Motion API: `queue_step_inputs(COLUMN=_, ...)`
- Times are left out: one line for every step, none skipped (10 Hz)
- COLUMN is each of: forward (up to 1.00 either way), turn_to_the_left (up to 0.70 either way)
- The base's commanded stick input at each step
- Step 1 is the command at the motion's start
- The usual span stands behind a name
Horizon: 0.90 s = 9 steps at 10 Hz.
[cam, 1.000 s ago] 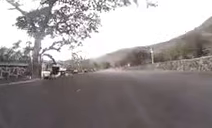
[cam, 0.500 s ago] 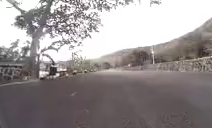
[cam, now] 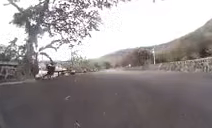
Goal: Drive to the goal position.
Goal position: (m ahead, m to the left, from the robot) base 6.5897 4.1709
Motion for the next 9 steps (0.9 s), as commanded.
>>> queue_step_inputs(forward=0.7, turn_to_the_left=0.0)
queue_step_inputs(forward=0.7, turn_to_the_left=0.0)
queue_step_inputs(forward=0.7, turn_to_the_left=0.0)
queue_step_inputs(forward=0.7, turn_to_the_left=0.0)
queue_step_inputs(forward=0.7, turn_to_the_left=0.0)
queue_step_inputs(forward=0.7, turn_to_the_left=0.0)
queue_step_inputs(forward=0.7, turn_to_the_left=0.0)
queue_step_inputs(forward=0.7, turn_to_the_left=0.0)
queue_step_inputs(forward=0.7, turn_to_the_left=0.0)
